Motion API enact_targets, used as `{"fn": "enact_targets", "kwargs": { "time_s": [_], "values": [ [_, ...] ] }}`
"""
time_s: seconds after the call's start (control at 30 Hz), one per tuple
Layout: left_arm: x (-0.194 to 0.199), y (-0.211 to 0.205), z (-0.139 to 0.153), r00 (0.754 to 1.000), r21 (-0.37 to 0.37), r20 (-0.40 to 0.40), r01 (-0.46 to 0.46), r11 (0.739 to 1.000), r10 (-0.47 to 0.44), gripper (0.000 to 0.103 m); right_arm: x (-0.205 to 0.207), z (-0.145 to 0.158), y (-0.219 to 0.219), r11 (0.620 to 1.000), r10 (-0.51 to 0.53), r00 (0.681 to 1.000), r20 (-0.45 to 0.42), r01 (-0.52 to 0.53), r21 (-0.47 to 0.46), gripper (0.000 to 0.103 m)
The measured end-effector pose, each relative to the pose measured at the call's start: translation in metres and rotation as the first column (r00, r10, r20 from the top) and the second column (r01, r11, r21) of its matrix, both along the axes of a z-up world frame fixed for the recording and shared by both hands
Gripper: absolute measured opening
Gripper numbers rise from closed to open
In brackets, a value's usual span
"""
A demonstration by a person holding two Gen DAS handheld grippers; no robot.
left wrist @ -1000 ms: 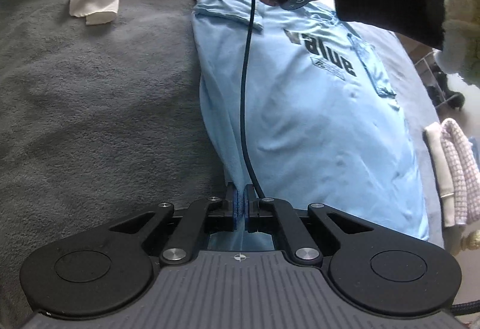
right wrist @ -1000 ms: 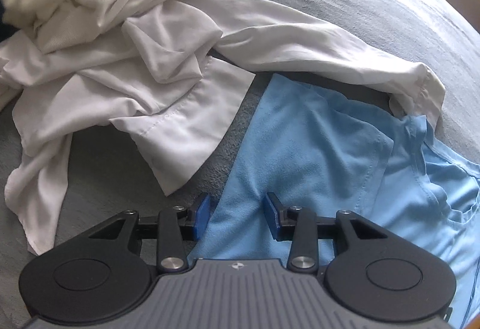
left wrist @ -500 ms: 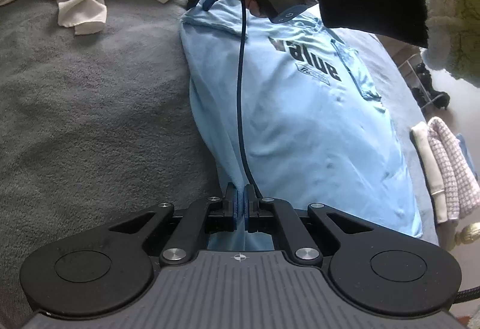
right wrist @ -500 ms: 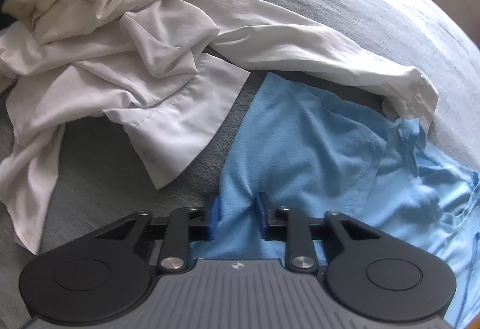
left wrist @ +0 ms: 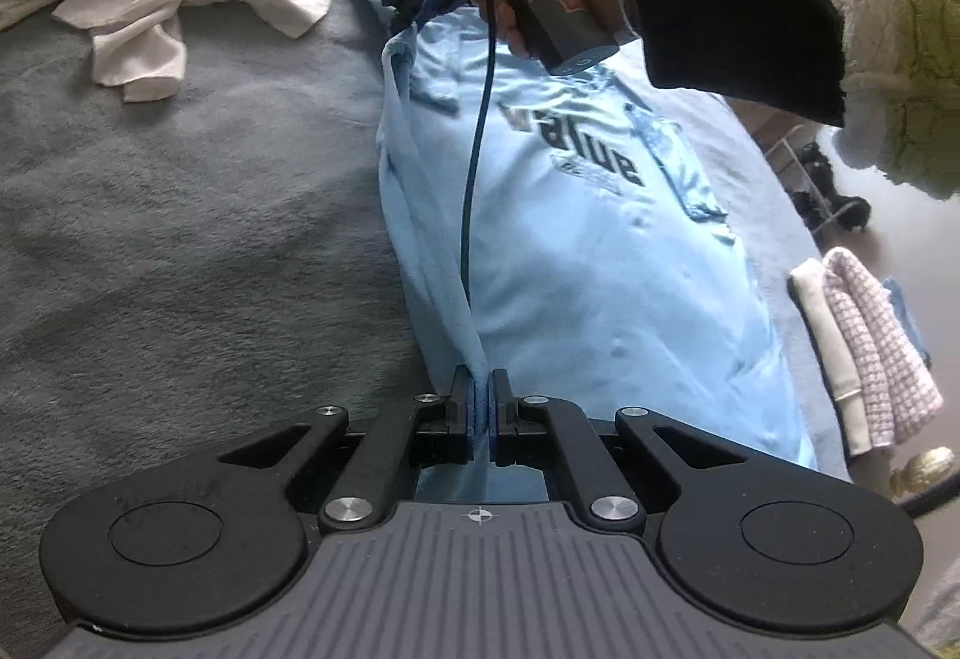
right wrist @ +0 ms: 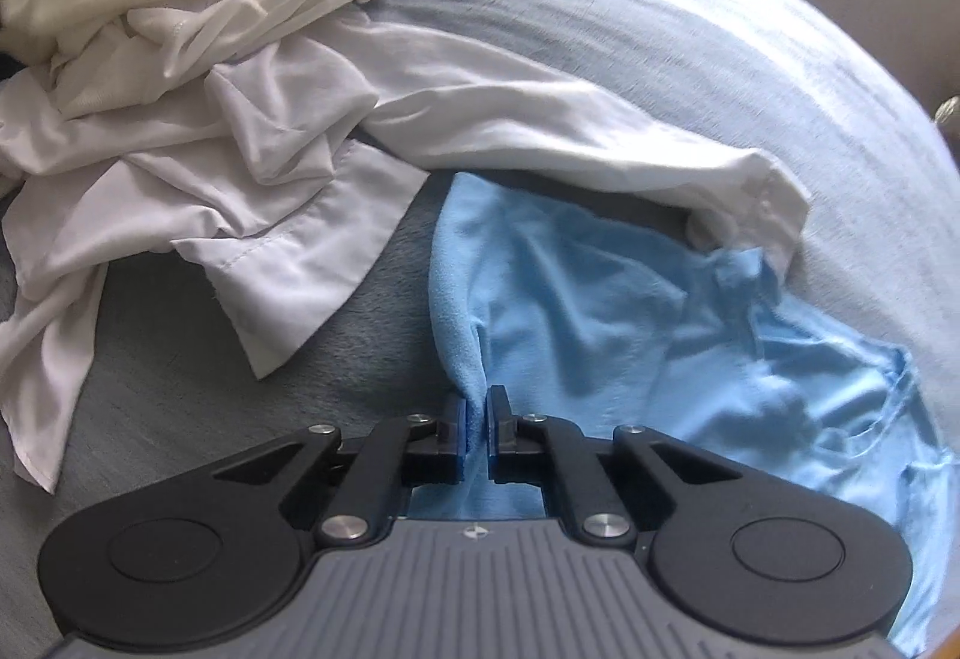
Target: Fold clothes
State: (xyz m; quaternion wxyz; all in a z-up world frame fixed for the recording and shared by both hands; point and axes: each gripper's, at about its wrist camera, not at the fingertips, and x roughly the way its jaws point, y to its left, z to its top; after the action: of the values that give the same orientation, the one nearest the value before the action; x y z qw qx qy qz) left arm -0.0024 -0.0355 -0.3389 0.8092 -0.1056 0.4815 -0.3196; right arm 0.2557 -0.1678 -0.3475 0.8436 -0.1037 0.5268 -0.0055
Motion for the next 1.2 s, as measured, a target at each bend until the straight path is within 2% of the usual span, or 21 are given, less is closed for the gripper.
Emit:
{"fn": "enact_targets", "kwargs": {
  "time_s": [0.47, 0.87, 1.2],
  "values": [
    [-0.003, -0.03, 0.015, 0.997, -0.07, 0.046, 0.066, 0.995, -0.063, 0.002, -0.02, 0.027, -0.042, 0.999, -0.011, 0.997, 0.075, 0.014, -0.043, 0.007],
    [-0.007, -0.081, 0.031, 0.985, -0.079, 0.079, 0.158, 0.984, -0.152, 0.002, -0.039, 0.05, -0.106, 0.997, -0.072, 0.988, 0.138, 0.072, 0.006, 0.007],
    [-0.017, -0.124, 0.039, 0.975, -0.081, 0.098, 0.206, 0.975, -0.198, 0.002, -0.055, 0.062, -0.171, 0.996, -0.089, 0.984, 0.156, 0.088, 0.013, 0.007]
  ]
}}
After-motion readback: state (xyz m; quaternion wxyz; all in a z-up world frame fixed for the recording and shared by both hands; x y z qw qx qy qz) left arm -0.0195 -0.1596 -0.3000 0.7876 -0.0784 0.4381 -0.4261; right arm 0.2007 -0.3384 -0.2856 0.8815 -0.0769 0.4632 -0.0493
